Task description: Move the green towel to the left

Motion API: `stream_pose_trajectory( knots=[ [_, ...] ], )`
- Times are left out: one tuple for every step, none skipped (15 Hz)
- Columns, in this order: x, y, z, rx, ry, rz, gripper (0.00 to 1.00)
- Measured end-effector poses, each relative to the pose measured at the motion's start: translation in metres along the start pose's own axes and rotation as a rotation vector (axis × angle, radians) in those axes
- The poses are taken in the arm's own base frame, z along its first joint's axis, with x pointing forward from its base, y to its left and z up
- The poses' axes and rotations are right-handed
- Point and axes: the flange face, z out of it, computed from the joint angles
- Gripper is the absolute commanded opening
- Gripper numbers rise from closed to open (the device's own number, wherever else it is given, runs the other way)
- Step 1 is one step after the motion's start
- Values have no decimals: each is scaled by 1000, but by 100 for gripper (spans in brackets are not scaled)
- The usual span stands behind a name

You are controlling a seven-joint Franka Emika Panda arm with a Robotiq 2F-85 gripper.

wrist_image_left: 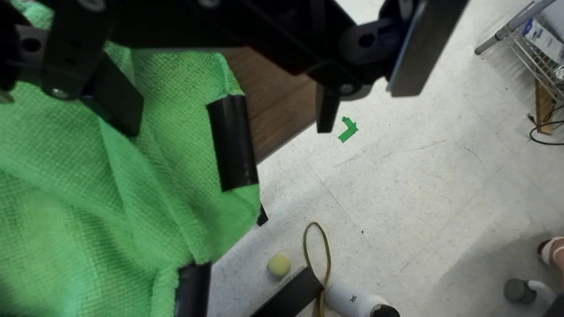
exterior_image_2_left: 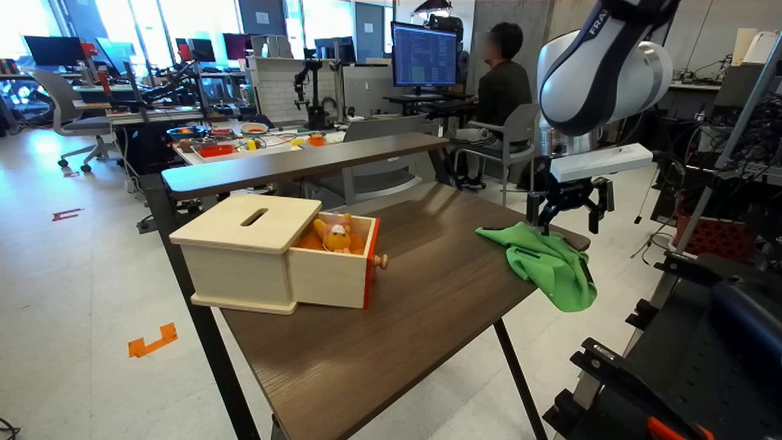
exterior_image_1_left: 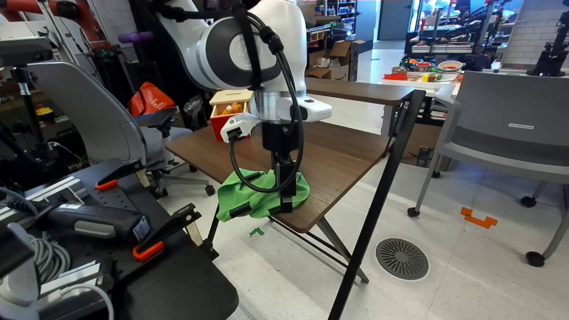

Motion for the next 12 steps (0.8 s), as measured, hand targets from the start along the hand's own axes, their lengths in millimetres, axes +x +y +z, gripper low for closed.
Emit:
stream_pose_trajectory(
  knots=[
    [0,-1,3,9,0,12,74],
    [0,-1,5,16,-3,23,65],
    [0,-1,7,23,-5,35,58],
    [1,0,6,32,-6,47,49],
    [2,0,6,38,-7,57,42],
    [2,0,6,42,-8,65,35],
    [3,1,6,46,-10,73,27],
    [3,2,6,49,-12,79,20],
    [3,3,6,49,-12,82,12],
    [4,5,7,48,-13,85,5],
    [4,8,7,45,-15,89,0],
    [5,11,8,41,-19,93,0]
  ],
)
